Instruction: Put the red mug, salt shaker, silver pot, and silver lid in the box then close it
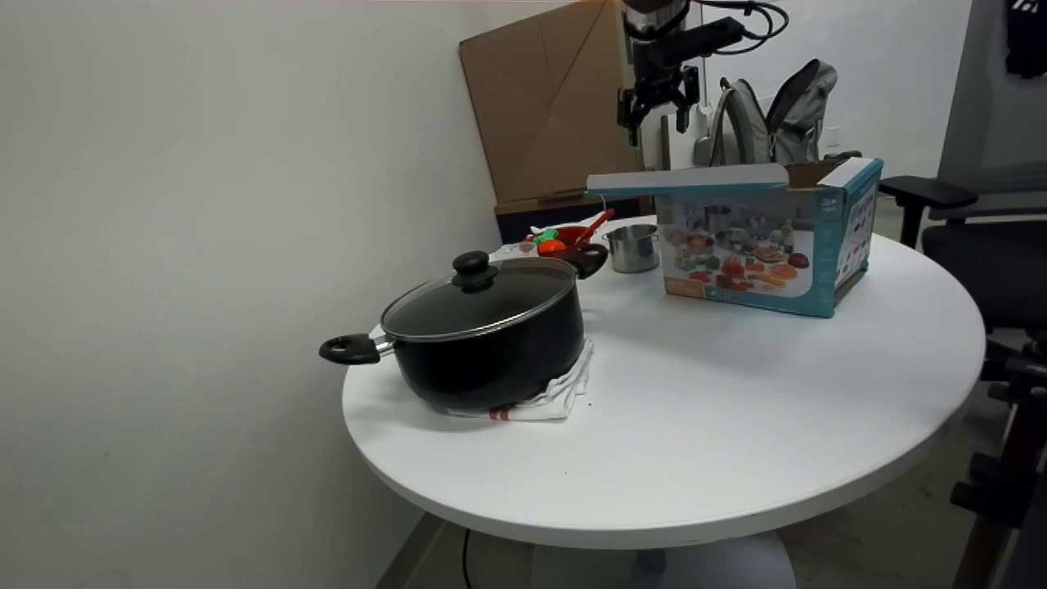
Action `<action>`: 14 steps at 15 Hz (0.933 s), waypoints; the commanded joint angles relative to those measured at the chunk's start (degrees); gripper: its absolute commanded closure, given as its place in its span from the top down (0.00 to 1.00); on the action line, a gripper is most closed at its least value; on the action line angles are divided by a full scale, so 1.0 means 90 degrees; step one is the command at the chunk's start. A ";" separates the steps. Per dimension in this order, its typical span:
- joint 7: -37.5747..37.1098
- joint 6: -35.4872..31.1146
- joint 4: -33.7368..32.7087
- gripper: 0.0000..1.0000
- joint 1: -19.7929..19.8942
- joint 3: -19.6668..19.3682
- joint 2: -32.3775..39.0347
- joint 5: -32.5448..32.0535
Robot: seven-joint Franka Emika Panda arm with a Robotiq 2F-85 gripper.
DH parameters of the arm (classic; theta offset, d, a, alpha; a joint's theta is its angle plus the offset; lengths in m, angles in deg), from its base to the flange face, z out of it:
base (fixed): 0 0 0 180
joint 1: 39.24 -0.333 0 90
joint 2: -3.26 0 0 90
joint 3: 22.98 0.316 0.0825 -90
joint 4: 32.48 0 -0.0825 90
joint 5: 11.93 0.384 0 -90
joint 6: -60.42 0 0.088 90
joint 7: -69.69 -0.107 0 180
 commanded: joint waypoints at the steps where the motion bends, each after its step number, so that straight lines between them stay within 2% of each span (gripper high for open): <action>1: -0.0149 0.0194 -0.0987 1.00 -0.0003 -0.0154 0.0908 0.0012; 8: -0.0051 0.0571 -0.2132 1.00 0.0250 -0.0094 0.2054 0.0212; 14: -0.0005 0.0951 -0.2867 1.00 0.0453 0.0078 0.2681 0.0454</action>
